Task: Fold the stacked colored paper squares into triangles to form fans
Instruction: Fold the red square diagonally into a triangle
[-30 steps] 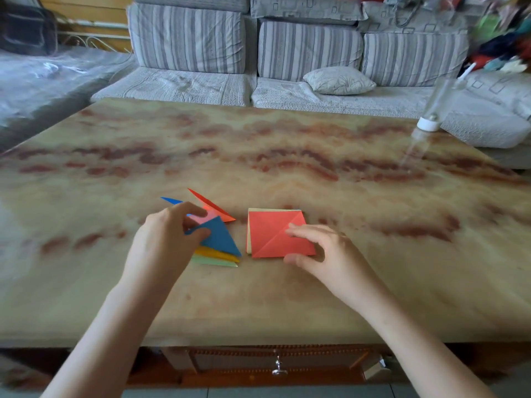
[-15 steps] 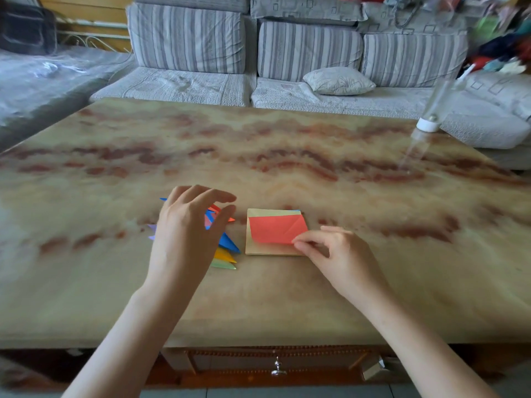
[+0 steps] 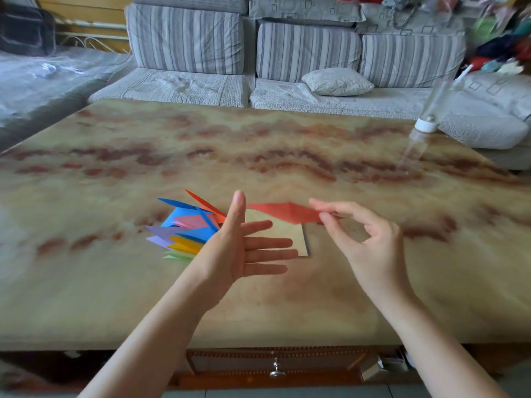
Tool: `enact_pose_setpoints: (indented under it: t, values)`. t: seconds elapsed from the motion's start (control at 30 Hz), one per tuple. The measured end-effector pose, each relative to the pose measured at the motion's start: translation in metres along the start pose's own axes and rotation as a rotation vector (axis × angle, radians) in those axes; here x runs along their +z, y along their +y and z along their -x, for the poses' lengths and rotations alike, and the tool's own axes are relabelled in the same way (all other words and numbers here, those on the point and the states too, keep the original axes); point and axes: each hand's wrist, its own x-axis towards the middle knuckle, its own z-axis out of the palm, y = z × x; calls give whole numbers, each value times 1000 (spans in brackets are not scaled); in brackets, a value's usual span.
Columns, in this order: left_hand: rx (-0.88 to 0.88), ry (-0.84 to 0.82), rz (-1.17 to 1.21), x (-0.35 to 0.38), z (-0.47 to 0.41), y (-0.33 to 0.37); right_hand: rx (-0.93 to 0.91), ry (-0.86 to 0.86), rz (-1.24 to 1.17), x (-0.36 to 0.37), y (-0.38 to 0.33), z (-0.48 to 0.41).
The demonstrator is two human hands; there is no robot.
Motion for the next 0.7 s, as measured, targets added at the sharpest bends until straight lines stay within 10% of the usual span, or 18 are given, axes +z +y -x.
enact_pose_setpoints:
  t: [0.4,0.7]
  values:
    - [206,64,102,-10,-3,3,175,-299,-236,-1,6,2]
    - [225,-2,4,-2,3,0,506,-95,-540,5,2,-3]
